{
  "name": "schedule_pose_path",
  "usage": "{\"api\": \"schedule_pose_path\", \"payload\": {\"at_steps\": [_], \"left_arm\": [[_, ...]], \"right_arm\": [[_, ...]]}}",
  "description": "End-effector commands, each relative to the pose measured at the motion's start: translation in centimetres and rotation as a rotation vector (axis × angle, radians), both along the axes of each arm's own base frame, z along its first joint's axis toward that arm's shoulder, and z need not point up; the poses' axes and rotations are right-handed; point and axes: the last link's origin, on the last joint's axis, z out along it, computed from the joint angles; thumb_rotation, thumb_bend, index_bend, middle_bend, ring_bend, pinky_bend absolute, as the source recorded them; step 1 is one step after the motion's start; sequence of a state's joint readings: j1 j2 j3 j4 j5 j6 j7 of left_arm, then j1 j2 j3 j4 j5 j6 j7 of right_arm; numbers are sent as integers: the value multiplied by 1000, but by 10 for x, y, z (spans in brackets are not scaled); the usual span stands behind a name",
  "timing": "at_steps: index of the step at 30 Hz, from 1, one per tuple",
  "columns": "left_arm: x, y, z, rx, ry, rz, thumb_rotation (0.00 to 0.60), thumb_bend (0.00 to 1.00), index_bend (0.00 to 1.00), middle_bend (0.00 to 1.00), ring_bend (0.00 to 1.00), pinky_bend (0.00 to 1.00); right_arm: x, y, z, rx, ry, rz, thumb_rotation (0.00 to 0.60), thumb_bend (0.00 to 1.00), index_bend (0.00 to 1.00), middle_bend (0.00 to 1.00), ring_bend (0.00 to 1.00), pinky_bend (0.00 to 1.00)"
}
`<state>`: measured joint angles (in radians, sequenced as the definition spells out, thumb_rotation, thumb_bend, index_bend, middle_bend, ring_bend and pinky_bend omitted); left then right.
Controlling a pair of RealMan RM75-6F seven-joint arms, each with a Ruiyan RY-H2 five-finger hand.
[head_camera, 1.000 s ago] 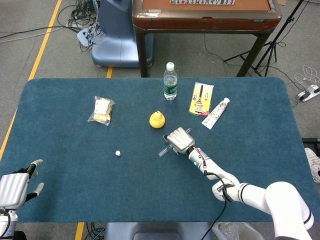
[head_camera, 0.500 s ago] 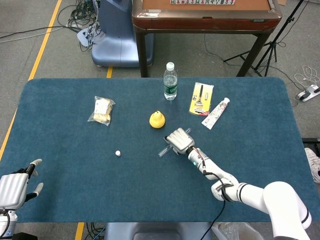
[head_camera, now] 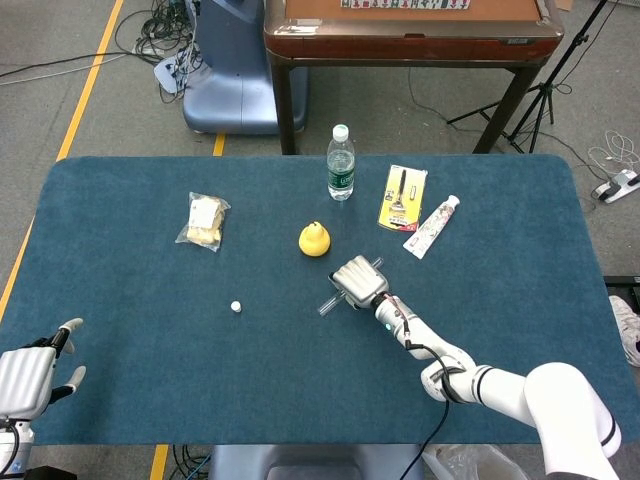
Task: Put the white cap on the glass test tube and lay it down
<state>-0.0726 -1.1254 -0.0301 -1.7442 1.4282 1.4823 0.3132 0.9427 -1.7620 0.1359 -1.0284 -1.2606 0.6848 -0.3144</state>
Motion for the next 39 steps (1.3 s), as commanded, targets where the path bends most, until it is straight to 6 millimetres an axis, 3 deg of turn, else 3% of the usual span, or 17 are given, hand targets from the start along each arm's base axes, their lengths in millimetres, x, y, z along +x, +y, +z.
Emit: {"api": "schedule_pose_path", "payload": {"at_steps": [1, 5, 12, 20, 24, 30, 34, 39], "left_arm": [[0, 0, 0, 0, 0, 0, 600, 248, 215, 475, 488, 598], [0, 1, 0, 0, -22, -3, 600, 248, 214, 475, 489, 598], [7, 17, 7, 12, -66, -57, 600, 248, 214, 475, 496, 598], [26, 71, -5, -79, -146, -178, 600, 248, 254, 482, 539, 639], [46, 103, -19, -155, -155, -259, 600, 248, 293, 534, 597, 703], [74, 146, -56, -313, -151, -327, 600, 248, 323, 667, 731, 788], [85, 161, -80, -383, -146, -351, 600, 248, 332, 775, 858, 900], [94, 176, -104, -428, -122, -357, 600, 248, 333, 850, 942, 997]], "right_arm": [[0, 0, -1, 1, -1, -2, 600, 449, 534, 1000, 1000, 1000], [4, 1, 1, 4, -41, -18, 600, 476, 581, 1000, 1000, 1000], [12, -1, 24, -28, -152, -38, 600, 518, 655, 1000, 1000, 1000], [16, 7, 67, -79, -250, -46, 600, 539, 698, 1000, 1000, 1000], [16, 15, 93, -110, -290, -48, 600, 539, 707, 1000, 1000, 1000], [13, 29, 130, -162, -308, -46, 600, 539, 710, 1000, 1000, 1000], [10, 37, 147, -192, -295, -48, 600, 539, 710, 1000, 1000, 1000], [3, 44, 161, -215, -271, -65, 600, 539, 710, 1000, 1000, 1000]]}}
